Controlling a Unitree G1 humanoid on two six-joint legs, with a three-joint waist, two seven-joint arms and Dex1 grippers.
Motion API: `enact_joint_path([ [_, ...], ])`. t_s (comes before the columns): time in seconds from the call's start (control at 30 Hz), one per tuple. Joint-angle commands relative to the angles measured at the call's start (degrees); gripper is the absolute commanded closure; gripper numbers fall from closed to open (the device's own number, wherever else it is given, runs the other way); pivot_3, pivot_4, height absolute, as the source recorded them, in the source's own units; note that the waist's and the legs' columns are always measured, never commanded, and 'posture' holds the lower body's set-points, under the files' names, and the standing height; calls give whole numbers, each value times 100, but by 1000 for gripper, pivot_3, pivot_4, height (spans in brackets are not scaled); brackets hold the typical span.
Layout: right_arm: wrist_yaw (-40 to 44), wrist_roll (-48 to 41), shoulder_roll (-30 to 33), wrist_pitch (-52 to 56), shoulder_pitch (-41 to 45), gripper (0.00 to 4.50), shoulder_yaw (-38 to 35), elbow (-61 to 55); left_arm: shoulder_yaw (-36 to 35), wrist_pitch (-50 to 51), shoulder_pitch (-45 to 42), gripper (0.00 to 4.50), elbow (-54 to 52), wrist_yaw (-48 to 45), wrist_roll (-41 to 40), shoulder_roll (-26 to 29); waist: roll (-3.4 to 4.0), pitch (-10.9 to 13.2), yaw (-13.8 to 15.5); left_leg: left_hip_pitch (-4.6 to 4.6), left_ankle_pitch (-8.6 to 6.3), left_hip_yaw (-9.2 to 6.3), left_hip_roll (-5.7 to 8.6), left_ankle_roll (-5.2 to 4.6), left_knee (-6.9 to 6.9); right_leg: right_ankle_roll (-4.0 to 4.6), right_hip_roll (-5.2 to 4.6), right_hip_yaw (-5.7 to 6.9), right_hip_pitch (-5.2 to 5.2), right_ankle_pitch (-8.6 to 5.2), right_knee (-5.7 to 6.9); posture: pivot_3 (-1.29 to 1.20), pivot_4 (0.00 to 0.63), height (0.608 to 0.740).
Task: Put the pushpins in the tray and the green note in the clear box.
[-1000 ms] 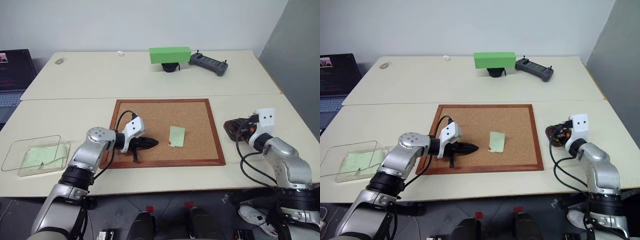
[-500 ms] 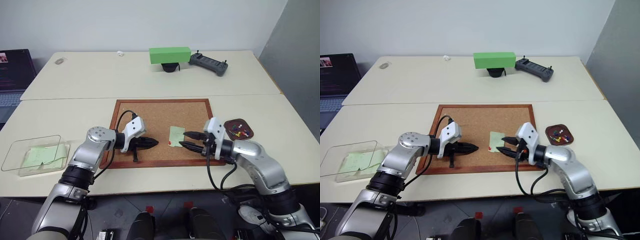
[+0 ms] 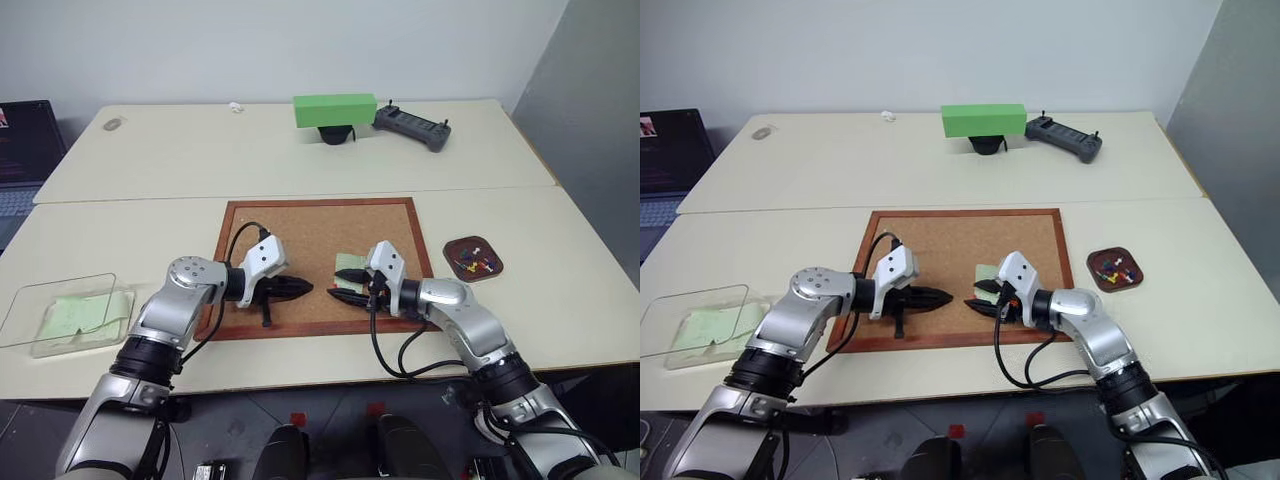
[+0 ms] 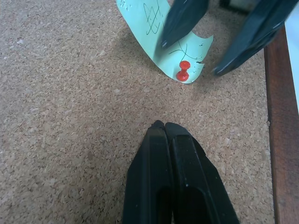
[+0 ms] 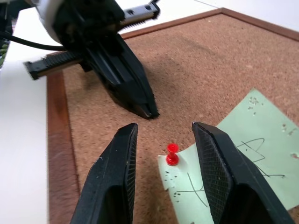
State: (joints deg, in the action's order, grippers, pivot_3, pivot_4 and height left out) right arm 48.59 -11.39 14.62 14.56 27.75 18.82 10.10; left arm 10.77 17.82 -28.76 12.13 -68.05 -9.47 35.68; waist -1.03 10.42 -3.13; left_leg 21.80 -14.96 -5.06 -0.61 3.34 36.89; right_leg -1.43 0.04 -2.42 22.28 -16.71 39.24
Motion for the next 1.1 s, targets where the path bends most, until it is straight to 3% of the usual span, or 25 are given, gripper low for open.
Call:
enact_joint_path([
  [0.03, 66, 118, -154, -342, 134, 2544, 19, 215, 34, 144, 171, 4500, -106, -2, 32, 100, 0, 0, -1, 1, 0, -1, 0, 0, 0, 0, 0, 1, 0, 0, 0, 0, 150, 740],
  [0.43, 133, 218, -294, -494, 183, 2544, -19, 474, 20, 162, 144, 4500, -100, -6, 34, 121, 0, 0, -15, -3, 0, 2, 0, 0, 1, 0, 0, -2, 0, 0, 4, 0, 150, 740],
  [0.77, 165, 271, -296, -521, 154, 4419, -11, 510, 41, 154, 85, 4500, -37, 4, 48, 79, 0, 0, -14, -3, 0, 2, 1, 0, 1, 0, 0, -3, 0, 0, 6, 0, 150, 740],
  [1.1, 144, 339, -142, -571, 198, 4419, -126, 38, 46, 169, 91, 4500, -52, 16, 43, 66, 0, 0, -10, -2, 0, 1, 2, 0, 2, 0, -1, -3, 0, 0, 7, 0, 150, 740],
])
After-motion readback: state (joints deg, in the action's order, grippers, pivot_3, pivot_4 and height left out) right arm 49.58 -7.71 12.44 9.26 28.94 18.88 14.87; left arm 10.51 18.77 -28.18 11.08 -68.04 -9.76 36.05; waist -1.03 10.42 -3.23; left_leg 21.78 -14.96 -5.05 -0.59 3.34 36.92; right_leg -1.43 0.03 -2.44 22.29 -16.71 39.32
